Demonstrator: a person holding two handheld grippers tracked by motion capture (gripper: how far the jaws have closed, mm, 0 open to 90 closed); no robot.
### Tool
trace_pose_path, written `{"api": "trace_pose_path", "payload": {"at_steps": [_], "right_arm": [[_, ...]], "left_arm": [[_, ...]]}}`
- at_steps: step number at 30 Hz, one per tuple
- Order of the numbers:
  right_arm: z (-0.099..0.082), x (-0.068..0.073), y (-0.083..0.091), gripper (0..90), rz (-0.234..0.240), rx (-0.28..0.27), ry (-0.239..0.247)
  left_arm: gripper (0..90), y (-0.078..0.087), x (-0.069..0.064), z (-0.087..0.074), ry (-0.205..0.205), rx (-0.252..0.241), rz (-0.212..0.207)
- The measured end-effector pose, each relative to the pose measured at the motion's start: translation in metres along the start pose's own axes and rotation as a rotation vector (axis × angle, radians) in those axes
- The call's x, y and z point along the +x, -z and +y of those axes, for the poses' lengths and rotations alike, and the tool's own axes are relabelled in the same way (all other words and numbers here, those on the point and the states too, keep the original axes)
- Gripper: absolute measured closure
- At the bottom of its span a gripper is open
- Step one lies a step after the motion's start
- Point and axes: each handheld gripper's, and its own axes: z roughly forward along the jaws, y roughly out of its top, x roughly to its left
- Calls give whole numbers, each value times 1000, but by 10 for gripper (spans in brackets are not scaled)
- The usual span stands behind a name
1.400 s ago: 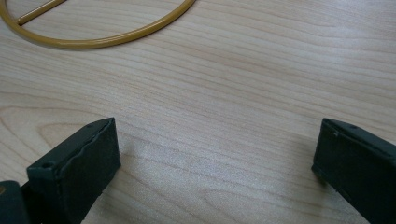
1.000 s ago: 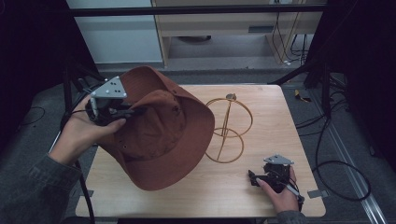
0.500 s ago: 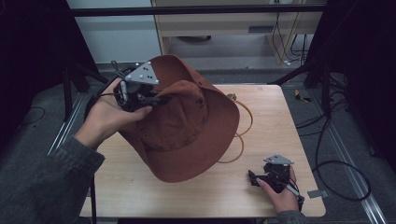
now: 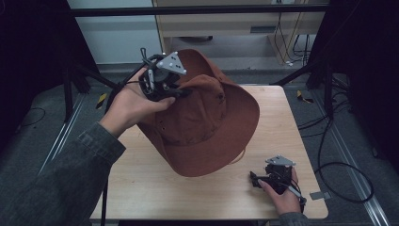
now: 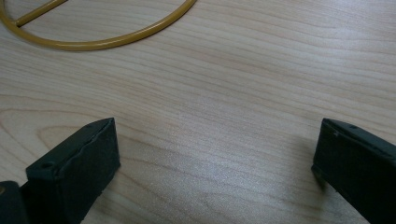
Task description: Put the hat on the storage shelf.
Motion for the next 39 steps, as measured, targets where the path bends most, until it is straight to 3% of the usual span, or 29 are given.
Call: {"api": "trace_pose_path", "payload": {"at_steps": [17,20,39], "right_arm": [[0,0,0,6,2,-1,-3],[0,0,0,6,4,-2,-2],[1,-1,-1,6,5,-4,2]], "left_arm": [[887,-21,11,31,7,36,3],[887,-27,10,36,-9,61,2],[886,-57,5,67,-31,57,-14]]}}
